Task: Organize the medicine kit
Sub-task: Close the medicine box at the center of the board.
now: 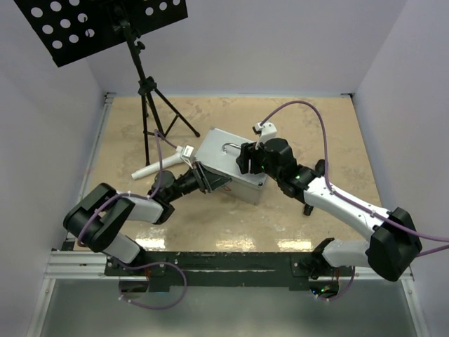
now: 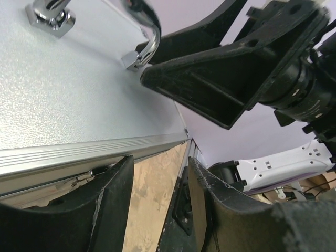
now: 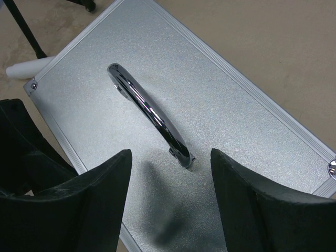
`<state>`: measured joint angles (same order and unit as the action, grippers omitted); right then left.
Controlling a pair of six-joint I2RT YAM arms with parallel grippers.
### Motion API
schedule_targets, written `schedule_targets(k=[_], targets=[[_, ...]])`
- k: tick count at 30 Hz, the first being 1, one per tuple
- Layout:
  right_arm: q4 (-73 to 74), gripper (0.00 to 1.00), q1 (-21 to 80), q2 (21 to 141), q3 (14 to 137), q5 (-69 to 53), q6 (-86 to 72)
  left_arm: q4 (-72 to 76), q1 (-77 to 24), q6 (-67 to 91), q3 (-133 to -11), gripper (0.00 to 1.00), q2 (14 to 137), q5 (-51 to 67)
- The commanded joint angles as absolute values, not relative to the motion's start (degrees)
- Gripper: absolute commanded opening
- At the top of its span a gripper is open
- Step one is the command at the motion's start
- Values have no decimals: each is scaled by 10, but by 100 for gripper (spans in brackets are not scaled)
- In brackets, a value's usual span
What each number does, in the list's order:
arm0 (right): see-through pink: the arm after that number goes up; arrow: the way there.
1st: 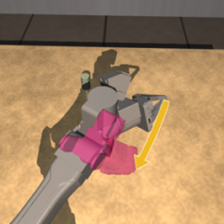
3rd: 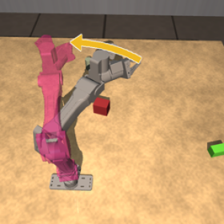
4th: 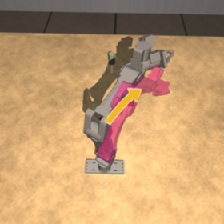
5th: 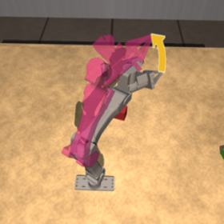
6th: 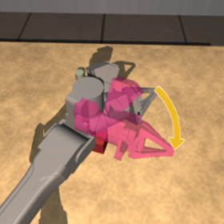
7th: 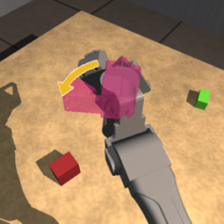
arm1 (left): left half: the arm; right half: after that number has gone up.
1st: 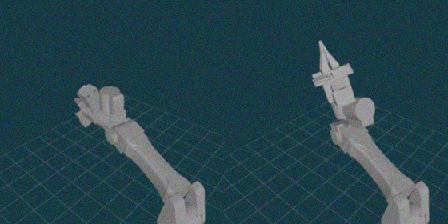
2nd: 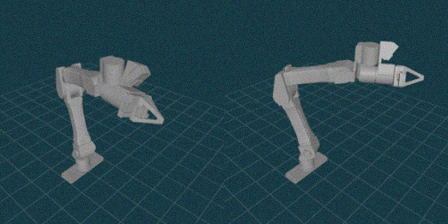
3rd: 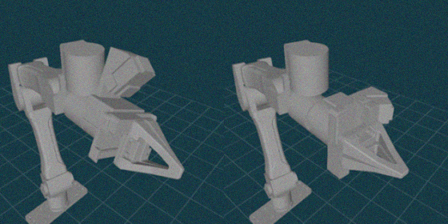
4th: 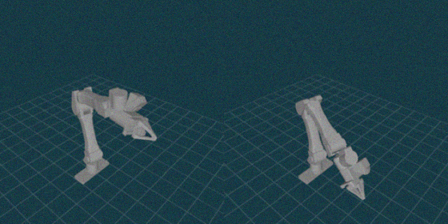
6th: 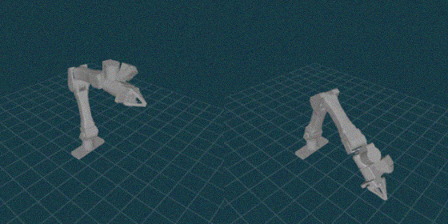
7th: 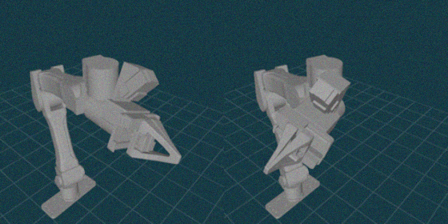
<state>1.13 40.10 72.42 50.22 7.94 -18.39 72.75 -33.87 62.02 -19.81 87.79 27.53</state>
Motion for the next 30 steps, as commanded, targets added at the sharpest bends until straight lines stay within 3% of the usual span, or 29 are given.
schedule_targets(k=[1,9,15,25,30], targets=[[12,66,401,729,495,72,-191,1087,-320,619,-214,50,838,263],[11,66,401,729,492,74,-192,1084,-313,621,-193,51,805,279],[7,59,401,739,492,73,-194,1087,-315,613,-113,33,799,266],[4,56,401,744,490,74,-193,1087,-315,599,-97,27,842,258],[4,43,401,744,482,71,-193,1088,-315,596,-128,11,874,260]])
